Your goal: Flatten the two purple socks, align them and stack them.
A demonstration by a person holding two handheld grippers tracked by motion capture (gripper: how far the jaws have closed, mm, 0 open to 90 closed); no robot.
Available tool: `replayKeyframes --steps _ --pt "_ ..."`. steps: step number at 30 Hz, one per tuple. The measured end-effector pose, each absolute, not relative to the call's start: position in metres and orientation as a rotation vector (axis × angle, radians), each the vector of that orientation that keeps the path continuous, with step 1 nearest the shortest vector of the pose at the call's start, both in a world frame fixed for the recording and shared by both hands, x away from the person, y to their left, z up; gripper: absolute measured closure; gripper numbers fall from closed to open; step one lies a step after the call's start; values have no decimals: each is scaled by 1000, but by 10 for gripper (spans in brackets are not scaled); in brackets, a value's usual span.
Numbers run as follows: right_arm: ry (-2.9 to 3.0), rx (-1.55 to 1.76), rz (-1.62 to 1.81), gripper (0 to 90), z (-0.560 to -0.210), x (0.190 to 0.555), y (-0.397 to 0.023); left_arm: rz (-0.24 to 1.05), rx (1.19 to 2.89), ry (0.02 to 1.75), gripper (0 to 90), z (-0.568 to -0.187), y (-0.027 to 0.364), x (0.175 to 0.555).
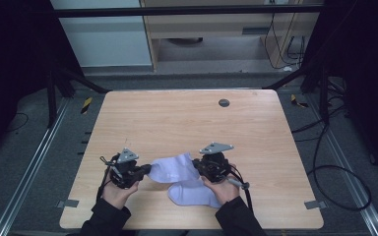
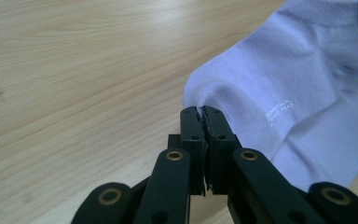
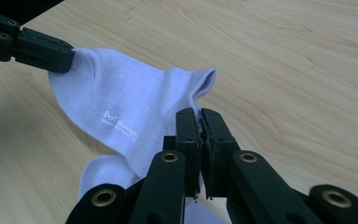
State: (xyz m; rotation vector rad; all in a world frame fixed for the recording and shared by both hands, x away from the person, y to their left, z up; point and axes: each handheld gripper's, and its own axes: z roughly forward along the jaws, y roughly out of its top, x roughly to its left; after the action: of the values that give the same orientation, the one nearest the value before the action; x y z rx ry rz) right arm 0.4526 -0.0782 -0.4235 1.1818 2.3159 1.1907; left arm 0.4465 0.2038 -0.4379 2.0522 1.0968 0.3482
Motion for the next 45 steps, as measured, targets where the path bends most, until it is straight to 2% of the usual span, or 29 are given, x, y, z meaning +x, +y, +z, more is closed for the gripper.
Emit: replayKeyframes --steps 9,22,45 --pt "2309 1217 1183 871 -425 424 -113 301 2105 1033 875 -437 178 435" --pt "2327 1288 1151 871 -441 401 -136 246 2181 992 875 -452 157 425" --pt "2382 1320 1015 853 -469 407 -143 199 2230 1011 866 -478 144 428"
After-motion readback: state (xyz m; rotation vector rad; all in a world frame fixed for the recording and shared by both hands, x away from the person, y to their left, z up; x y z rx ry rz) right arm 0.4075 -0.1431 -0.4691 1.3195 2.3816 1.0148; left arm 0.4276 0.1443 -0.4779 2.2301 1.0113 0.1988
